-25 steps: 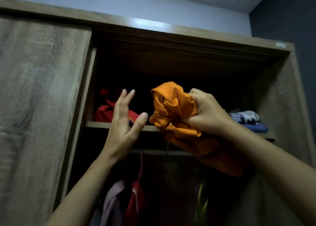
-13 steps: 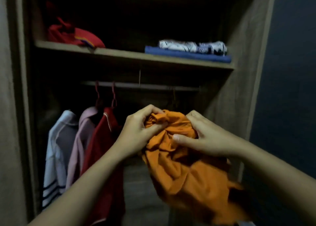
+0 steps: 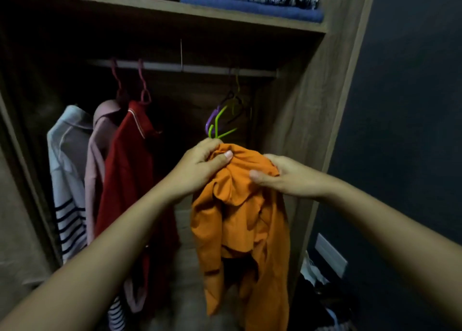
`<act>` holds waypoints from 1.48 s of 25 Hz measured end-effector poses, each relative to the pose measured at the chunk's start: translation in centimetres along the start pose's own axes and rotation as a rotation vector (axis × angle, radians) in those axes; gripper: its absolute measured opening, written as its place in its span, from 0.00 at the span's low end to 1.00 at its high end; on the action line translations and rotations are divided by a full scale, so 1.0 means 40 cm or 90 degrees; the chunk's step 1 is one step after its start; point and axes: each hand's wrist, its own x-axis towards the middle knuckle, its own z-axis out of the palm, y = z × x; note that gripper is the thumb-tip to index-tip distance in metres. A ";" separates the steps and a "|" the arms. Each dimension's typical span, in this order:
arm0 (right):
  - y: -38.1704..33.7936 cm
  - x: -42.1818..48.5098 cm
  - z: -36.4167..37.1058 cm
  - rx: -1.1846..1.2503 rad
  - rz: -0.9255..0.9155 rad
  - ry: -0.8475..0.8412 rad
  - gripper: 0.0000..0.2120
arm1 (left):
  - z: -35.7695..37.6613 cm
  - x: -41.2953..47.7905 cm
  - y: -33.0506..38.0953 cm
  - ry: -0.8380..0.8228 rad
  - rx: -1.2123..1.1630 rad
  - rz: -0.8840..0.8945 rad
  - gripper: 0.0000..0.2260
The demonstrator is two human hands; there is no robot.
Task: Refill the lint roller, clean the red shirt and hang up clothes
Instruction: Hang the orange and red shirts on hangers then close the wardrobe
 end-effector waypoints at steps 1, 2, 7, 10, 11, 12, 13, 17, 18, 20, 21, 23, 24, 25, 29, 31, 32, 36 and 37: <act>0.000 -0.001 0.003 -0.001 -0.001 -0.015 0.34 | -0.004 -0.001 0.008 0.013 -0.021 0.006 0.13; -0.001 -0.002 0.006 0.001 -0.005 -0.015 0.36 | -0.006 -0.001 0.015 0.030 -0.041 0.005 0.11; -0.025 -0.001 0.035 0.068 -0.051 0.095 0.12 | 0.000 -0.014 0.039 0.128 -0.108 -0.031 0.11; -0.045 0.002 0.053 0.106 -0.050 0.098 0.08 | 0.003 -0.015 0.043 0.150 -0.100 -0.069 0.12; -0.050 0.002 0.055 0.145 -0.046 0.112 0.09 | 0.002 -0.016 0.043 0.148 -0.102 -0.072 0.12; -0.053 0.005 0.058 0.186 -0.054 0.132 0.11 | 0.000 -0.018 0.045 0.140 -0.098 -0.066 0.10; -0.051 0.010 0.061 0.213 -0.072 0.154 0.10 | -0.002 -0.021 0.045 0.131 -0.080 -0.052 0.10; -0.038 0.036 0.074 0.131 -0.149 0.297 0.08 | -0.005 -0.033 0.023 0.129 -0.051 -0.006 0.10; -0.042 0.038 0.073 0.145 -0.154 0.330 0.09 | -0.006 -0.035 0.012 0.133 -0.049 -0.002 0.10; -0.051 0.040 0.070 0.227 -0.150 0.364 0.10 | -0.008 -0.036 -0.015 0.121 -0.026 -0.015 0.10; -0.053 0.042 0.069 0.245 -0.138 0.371 0.11 | -0.007 -0.035 -0.026 0.105 -0.012 -0.034 0.09; -0.053 0.046 0.075 0.219 -0.134 0.370 0.12 | 0.002 -0.038 -0.037 0.090 0.011 -0.060 0.08; -0.053 0.049 0.080 0.201 -0.133 0.370 0.12 | 0.008 -0.042 -0.036 0.107 0.009 -0.068 0.07; -0.058 0.048 0.084 0.189 -0.129 0.372 0.12 | 0.014 -0.049 -0.027 0.139 -0.010 -0.085 0.07; -0.076 0.059 0.096 0.198 -0.124 0.368 0.11 | 0.052 -0.112 0.037 0.164 -0.075 -0.090 0.13; -0.076 0.068 0.102 0.203 -0.142 0.364 0.12 | 0.068 -0.134 0.046 0.118 0.051 -0.034 0.17; -0.070 0.071 0.104 0.179 -0.144 0.377 0.13 | 0.070 -0.133 0.039 0.124 0.096 -0.011 0.13; -0.034 0.073 0.119 0.180 -0.081 0.420 0.09 | 0.053 -0.118 0.044 0.189 0.104 0.030 0.07; -0.024 0.077 0.122 0.210 -0.060 0.426 0.10 | 0.045 -0.111 0.052 0.217 0.068 0.022 0.07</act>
